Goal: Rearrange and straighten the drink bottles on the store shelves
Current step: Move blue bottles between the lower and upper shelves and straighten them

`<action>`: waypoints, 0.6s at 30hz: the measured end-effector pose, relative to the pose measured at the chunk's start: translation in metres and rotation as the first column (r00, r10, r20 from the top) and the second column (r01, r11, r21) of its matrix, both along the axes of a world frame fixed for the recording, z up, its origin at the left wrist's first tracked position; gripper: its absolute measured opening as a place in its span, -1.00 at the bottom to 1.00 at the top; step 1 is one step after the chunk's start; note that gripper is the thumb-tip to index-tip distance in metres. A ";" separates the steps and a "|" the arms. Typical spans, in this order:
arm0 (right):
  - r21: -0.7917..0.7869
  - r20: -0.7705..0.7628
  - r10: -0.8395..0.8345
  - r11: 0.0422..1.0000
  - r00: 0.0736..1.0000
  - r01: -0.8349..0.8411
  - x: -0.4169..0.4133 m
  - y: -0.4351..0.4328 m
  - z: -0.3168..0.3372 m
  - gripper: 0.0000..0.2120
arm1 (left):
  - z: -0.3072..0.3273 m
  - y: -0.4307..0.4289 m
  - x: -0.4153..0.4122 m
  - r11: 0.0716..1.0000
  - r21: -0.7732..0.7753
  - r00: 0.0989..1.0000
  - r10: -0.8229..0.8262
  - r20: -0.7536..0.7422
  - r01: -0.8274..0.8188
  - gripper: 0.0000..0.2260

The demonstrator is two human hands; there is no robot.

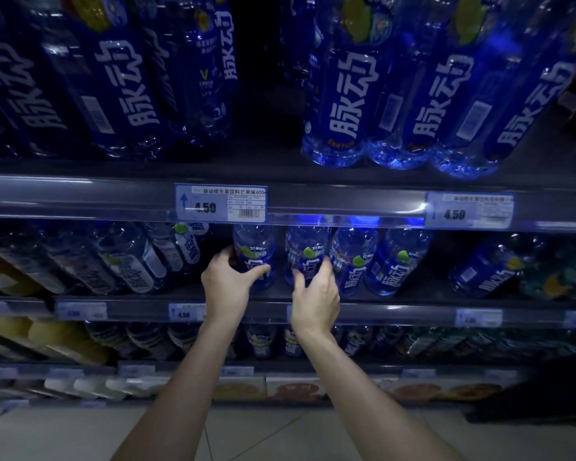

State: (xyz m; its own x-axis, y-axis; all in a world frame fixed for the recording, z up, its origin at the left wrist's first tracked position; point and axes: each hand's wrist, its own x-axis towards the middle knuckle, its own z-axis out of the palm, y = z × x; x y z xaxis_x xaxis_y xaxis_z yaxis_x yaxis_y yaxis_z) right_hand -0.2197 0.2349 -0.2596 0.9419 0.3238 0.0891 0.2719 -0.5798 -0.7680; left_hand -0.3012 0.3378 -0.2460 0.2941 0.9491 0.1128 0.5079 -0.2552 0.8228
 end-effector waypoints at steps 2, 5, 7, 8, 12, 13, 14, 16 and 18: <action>-0.002 0.021 0.009 1.000 1.000 -0.009 0.001 -0.002 0.000 -0.44 | 0.001 -0.002 0.002 1.000 0.012 1.000 0.004 -0.005 -0.004 -0.56; 0.001 0.028 0.022 1.000 0.999 -0.022 0.003 -0.006 0.002 -0.47 | 0.001 -0.008 0.005 1.000 0.002 1.000 -0.015 -0.005 0.015 -0.57; -0.020 0.030 0.035 0.999 0.999 -0.034 0.005 -0.010 0.003 -0.50 | 0.000 -0.015 0.007 1.000 0.002 1.000 -0.019 -0.006 0.019 -0.58; -0.032 0.033 0.044 0.999 0.998 -0.043 0.005 -0.012 0.003 -0.51 | 0.000 -0.018 0.008 1.000 0.002 1.000 -0.010 -0.008 0.010 -0.58; -0.049 0.047 0.040 0.998 0.998 -0.037 0.002 -0.018 0.005 -0.54 | 0.001 -0.025 0.010 1.000 -0.006 1.000 0.022 -0.013 -0.022 -0.58; -0.051 0.048 0.032 0.998 0.998 -0.030 0.001 -0.019 0.005 -0.54 | 0.002 -0.026 0.009 1.000 -0.006 1.000 0.021 -0.014 -0.021 -0.58; -0.055 0.048 0.027 0.998 0.998 -0.025 0.000 -0.020 0.005 -0.53 | 0.002 -0.027 0.008 1.000 -0.004 1.000 0.017 -0.014 -0.017 -0.58; -0.064 0.046 0.025 0.998 0.999 -0.022 -0.001 -0.022 0.004 -0.52 | 0.002 -0.029 0.006 1.000 0.007 1.000 0.007 -0.009 -0.007 -0.61; -0.070 0.047 0.024 0.997 0.999 -0.021 0.000 -0.023 0.004 -0.49 | 0.002 -0.031 0.006 1.000 0.001 1.000 -0.003 0.003 0.003 -0.61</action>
State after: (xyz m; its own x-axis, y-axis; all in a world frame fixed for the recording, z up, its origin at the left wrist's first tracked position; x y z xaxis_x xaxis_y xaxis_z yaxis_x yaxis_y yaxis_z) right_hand -0.2196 0.2120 -0.2558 0.9295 0.3520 0.1101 0.3208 -0.6244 -0.7121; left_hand -0.2953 0.3063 -0.2437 0.2967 0.9481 0.1148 0.5050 -0.2577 0.8238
